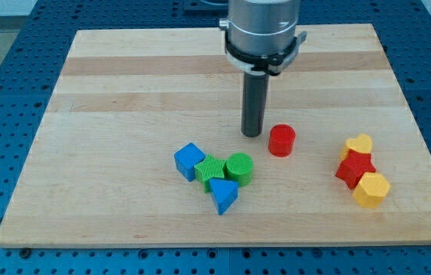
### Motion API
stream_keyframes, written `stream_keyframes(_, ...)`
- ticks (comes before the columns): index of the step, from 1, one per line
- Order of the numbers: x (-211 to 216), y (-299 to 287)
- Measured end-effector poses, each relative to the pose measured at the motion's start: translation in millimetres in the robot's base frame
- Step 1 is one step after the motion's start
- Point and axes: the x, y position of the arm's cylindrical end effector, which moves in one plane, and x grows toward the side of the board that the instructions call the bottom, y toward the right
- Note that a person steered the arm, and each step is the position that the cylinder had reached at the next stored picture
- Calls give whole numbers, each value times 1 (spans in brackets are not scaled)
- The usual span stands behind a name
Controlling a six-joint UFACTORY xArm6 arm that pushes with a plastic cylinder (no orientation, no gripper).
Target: Push the red circle into the red star
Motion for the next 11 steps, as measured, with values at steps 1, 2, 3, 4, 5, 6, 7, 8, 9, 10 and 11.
stream_keyframes(1,7,0)
stream_keyframes(2,13,12)
stream_keyframes(3,13,35)
stream_keyframes(4,15,58)
stream_keyframes(5,29,74)
stream_keyframes(6,41,88)
stream_keyframes(7,41,95)
stream_keyframes(8,34,92)
stream_keyframes(9,2,77)
stream_keyframes(10,-33,70)
stream_keyframes(11,-34,70)
